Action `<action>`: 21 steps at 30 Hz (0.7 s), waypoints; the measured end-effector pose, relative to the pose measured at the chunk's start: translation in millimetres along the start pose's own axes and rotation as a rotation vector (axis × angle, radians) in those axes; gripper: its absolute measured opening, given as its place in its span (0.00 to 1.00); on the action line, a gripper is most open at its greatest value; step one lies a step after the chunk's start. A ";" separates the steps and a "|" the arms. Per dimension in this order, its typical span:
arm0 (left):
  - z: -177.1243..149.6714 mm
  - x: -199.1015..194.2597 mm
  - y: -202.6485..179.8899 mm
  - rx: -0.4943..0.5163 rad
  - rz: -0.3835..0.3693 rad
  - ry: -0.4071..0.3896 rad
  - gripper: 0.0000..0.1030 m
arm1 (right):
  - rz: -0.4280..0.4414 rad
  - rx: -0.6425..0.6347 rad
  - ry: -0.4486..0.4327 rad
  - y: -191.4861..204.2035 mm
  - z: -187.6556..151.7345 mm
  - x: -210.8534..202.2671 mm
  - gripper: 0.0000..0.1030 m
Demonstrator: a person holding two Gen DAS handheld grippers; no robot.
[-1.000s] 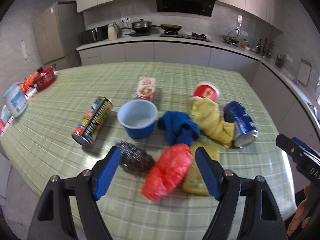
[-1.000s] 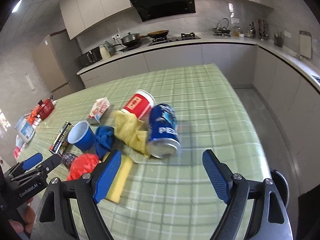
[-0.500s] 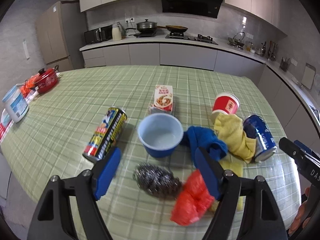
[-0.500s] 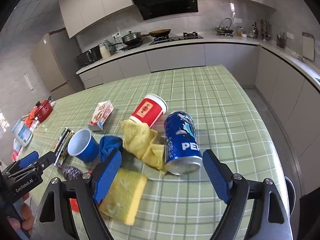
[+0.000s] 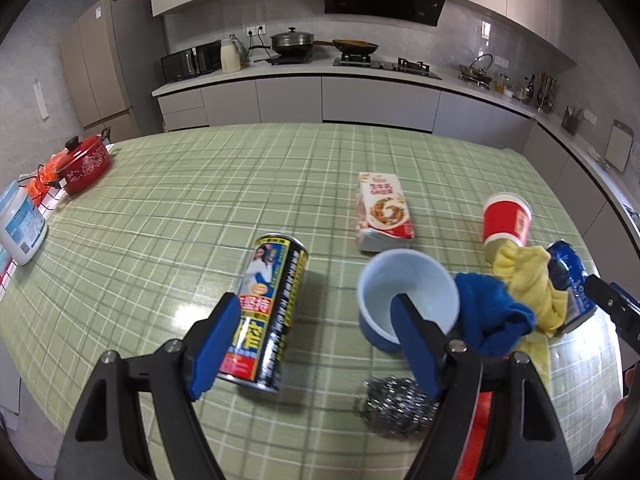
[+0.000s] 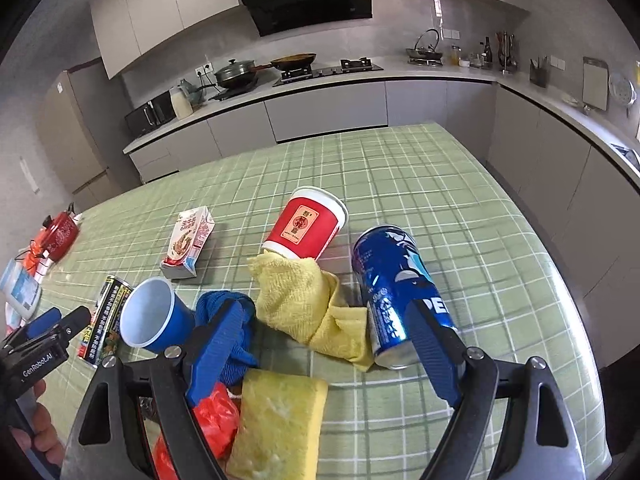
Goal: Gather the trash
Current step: 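Grasp the tall printed drink can with the left gripper while the right gripper grasps the Pepsi can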
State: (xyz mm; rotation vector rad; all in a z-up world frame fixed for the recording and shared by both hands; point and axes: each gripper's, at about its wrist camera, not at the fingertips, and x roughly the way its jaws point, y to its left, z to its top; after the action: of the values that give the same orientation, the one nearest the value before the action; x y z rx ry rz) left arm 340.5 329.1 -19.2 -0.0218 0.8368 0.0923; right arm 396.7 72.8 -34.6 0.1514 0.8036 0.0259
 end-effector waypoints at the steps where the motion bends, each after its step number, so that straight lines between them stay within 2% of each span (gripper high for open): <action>1: 0.9 2.2 2.5 -0.001 0.000 0.002 0.76 | -0.002 0.005 0.001 -0.2 0.2 0.8 0.83; 10: 3.5 16.2 19.0 -0.006 0.016 0.020 0.76 | -0.031 0.010 0.009 1.8 3.4 10.4 0.83; 21: 1.3 39.6 33.3 -0.023 0.049 0.061 0.76 | -0.117 0.024 0.021 -30.7 13.8 26.0 0.83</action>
State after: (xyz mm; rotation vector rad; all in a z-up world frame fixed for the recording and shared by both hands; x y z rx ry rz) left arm 364.8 365.3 -47.2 -0.0260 0.8979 0.1483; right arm 423.6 42.9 -48.2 0.1268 0.8331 -0.0922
